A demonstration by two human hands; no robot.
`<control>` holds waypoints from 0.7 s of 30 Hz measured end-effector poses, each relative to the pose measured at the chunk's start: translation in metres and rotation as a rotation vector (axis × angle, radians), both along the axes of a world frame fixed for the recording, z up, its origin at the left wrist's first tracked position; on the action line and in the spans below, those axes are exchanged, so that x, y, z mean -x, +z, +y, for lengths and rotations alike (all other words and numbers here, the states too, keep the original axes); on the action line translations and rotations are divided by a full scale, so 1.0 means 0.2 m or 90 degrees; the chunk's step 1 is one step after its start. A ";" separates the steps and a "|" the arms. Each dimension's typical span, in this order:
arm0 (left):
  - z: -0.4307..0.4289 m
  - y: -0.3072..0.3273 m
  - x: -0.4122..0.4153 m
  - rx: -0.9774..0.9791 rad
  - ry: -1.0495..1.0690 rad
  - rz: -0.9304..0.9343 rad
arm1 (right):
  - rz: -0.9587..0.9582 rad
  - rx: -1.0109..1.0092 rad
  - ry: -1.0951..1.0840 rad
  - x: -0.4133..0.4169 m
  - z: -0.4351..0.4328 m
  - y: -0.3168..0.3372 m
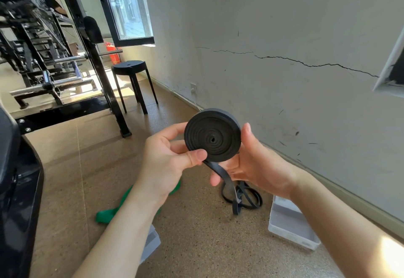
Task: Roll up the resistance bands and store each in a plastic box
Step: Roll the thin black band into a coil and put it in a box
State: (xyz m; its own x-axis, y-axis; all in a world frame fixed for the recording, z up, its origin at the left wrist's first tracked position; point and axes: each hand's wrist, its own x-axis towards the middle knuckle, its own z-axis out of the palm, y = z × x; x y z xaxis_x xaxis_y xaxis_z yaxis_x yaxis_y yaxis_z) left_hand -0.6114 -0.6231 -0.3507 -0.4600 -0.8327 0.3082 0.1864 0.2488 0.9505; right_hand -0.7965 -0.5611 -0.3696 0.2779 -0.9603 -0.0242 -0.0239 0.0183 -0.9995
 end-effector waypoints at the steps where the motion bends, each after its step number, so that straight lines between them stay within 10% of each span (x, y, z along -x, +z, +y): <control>1: 0.00 0.00 -0.01 0.003 0.007 -0.004 | 0.012 0.000 -0.013 0.01 0.00 0.00; 21: -0.03 -0.02 -0.02 0.104 0.043 -0.164 | -0.009 0.029 -0.114 0.01 0.02 -0.01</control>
State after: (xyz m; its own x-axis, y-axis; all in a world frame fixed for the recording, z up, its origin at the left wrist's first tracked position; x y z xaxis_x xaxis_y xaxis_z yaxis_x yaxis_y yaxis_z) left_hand -0.6070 -0.6284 -0.3542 -0.4864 -0.8130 0.3202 -0.0780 0.4054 0.9108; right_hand -0.7982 -0.5576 -0.3710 0.1027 -0.9945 0.0226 -0.0109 -0.0239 -0.9997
